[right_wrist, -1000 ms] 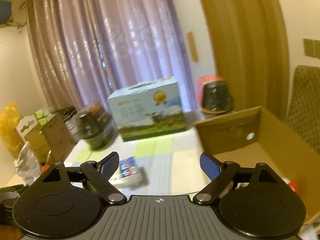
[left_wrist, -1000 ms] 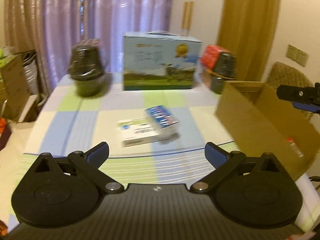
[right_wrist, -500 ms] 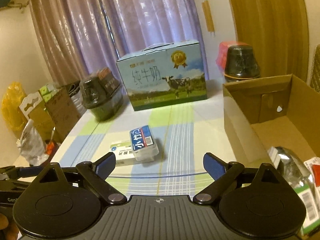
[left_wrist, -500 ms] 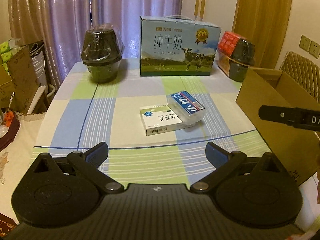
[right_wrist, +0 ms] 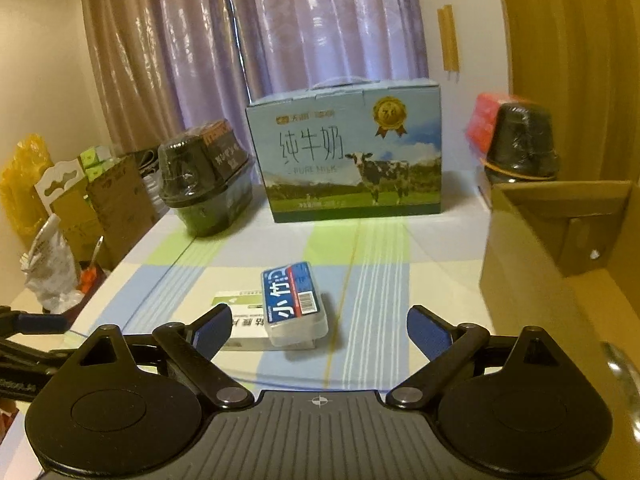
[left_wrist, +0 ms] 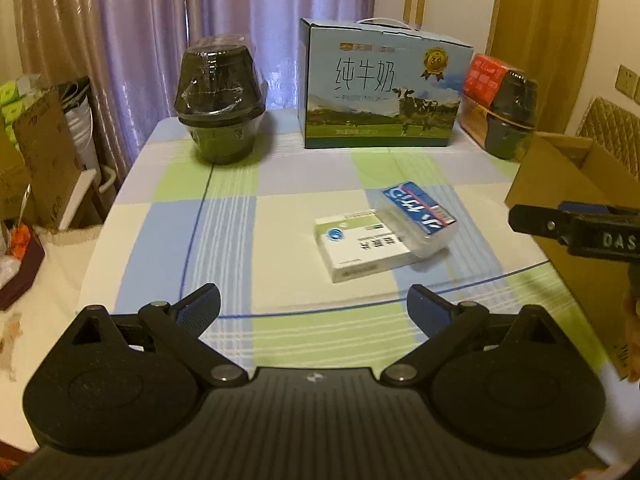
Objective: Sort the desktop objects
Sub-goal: 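Move both tools back over the table toward the tablet box and toothpick case, then grasp the blue toothpick case with the right gripper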
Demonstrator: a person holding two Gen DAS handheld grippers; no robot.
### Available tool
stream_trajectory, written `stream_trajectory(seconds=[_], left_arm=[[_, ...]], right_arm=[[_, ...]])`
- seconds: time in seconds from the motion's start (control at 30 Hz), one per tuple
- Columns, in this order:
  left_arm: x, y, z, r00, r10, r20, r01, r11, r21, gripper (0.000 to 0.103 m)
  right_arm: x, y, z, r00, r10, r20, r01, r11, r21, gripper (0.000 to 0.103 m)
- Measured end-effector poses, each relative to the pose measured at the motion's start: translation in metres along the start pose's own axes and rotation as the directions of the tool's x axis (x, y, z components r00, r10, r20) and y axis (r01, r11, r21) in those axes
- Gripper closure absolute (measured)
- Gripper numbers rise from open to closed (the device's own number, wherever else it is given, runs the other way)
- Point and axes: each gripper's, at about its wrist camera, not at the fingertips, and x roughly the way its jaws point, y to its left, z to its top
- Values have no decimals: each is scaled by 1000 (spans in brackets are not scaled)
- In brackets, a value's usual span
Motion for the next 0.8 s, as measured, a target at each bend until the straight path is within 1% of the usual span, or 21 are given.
stream_trajectory(seconds=[0.07,0.13,0.2,0.27,0.37,0.53,0.67,0.73,0.8], left_arm=[[8,3,-1,999,34,17,-34,999,22,8],[14,6,-2,997,65,42,-66,997,29,8],[23,9,-2,997,63,46,-65,998,28,8],[32,11,0,999,45,31,-46,999,26,8],[43,11,-1,999,25,36,-27,998,51,8],[65,12,-1,999,16,29,-19,995,100,8],[83,5,-5,999,39,29,-45,974,220,8],[92,2,-7,1000,26,17,-30,964,265,8],[97,-1,-7,1000,20,17,-24,955,296,7]], right_arm=[[12,0,0,1000,7,-13,-7,1000,-9,11],[23,2,1,1000,14,-26,-15,999,-37,11],[34,4,1,999,19,-37,-22,997,-70,11],[45,6,1,998,27,-49,-31,995,-96,11],[61,9,-1,997,37,-65,-46,990,-136,12],[85,11,-4,993,45,-108,-64,983,-174,23],[100,12,-6,990,43,-131,-67,980,-187,33],[106,13,-6,989,47,-142,-75,977,-198,37],[110,15,-6,988,41,-146,-73,973,-219,49]])
